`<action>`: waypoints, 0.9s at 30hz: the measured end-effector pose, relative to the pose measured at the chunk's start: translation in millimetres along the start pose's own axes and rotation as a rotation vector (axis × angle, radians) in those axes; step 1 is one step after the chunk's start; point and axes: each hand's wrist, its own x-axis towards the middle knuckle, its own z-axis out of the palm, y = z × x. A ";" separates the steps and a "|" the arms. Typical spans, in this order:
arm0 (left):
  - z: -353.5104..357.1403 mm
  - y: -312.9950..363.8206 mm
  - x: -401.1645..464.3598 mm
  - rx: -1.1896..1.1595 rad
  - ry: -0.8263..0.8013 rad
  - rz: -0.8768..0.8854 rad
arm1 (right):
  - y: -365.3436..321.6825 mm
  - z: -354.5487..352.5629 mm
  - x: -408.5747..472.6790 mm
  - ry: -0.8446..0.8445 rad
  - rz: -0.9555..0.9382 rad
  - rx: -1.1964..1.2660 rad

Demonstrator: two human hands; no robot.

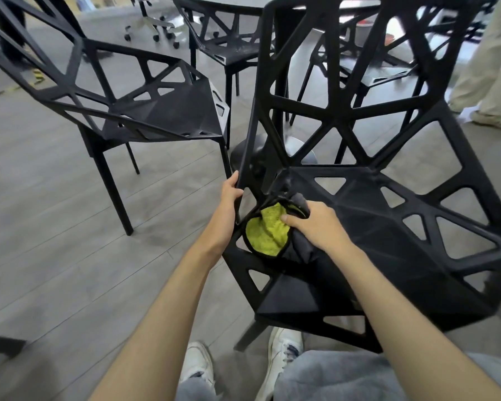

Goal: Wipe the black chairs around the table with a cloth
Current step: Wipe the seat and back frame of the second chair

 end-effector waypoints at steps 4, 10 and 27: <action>-0.1 -1.2 0.7 -0.004 0.006 -0.015 | -15.8 1.2 -4.1 -0.022 -0.005 -0.183; 1.6 3.1 -2.1 -0.007 -0.002 -0.018 | -48.5 8.5 -30.3 -0.157 -0.099 -0.394; 2.8 9.9 -6.3 0.000 0.000 -0.026 | -36.9 -9.2 -44.4 -0.429 -0.353 -0.455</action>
